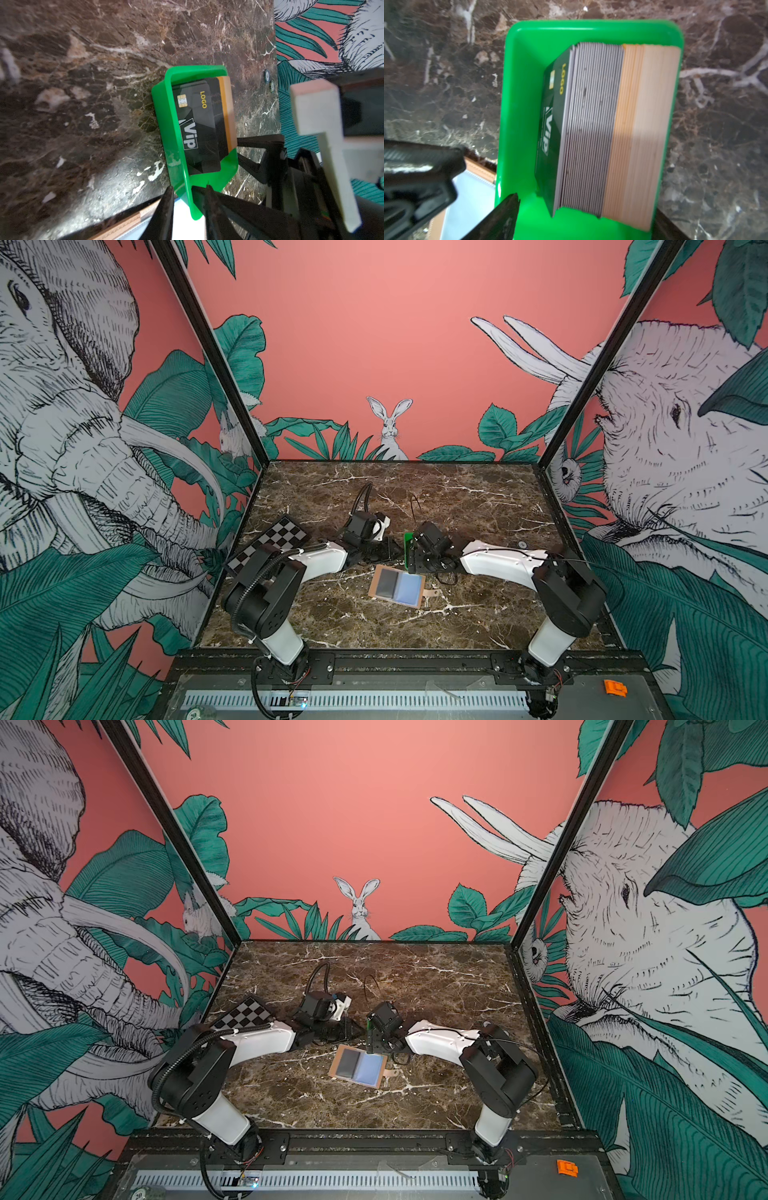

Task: Put the credit cards into the card holder

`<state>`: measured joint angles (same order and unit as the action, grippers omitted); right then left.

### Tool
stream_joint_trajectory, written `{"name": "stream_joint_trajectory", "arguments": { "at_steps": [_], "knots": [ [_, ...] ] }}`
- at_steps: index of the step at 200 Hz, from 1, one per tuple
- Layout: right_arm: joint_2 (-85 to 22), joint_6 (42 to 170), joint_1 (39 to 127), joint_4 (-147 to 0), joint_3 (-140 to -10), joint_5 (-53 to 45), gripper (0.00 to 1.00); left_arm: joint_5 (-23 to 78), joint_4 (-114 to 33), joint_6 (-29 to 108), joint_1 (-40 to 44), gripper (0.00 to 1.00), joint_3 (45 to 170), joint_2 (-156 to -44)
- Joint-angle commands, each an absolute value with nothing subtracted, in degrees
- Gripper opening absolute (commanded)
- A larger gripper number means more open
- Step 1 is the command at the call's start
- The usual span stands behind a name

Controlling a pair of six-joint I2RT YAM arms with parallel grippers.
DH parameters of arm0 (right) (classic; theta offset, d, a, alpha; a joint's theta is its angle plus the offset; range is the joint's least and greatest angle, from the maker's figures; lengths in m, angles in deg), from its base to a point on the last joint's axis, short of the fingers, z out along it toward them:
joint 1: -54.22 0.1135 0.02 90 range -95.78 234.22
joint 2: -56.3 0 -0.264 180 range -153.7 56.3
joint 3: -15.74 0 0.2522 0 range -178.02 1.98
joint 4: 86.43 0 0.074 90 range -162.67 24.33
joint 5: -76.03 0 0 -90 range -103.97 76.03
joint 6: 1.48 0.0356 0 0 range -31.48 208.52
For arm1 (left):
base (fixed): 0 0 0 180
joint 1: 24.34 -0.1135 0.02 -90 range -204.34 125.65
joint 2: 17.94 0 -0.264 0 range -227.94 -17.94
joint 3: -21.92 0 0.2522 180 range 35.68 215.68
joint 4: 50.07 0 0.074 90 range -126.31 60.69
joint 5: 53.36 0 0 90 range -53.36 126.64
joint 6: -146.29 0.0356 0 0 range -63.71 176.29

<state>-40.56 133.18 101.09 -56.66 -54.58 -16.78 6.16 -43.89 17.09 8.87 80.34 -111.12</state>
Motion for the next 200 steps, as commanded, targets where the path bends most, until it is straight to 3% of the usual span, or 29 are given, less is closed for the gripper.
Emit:
{"name": "stream_joint_trajectory", "arguments": {
  "at_steps": [1,76,200],
  "knots": [
    [-38.63,136.86,101.33,-58.56,-53.32,-17.60,0.80,7.74,-42.50,18.16,8.79,0.28,78.19,-110.03],
    [-38.53,137.16,102.54,-59.99,-53.04,-15.07,0.76,13.80,-33.28,23.81,8.79,0.28,77.73,-109.97],
    [-35.87,137.89,102.73,-61.30,-48.28,-15.88,0.77,9.93,-41.31,18.22,11.51,0.29,68.84,-107.23]
  ]
}}
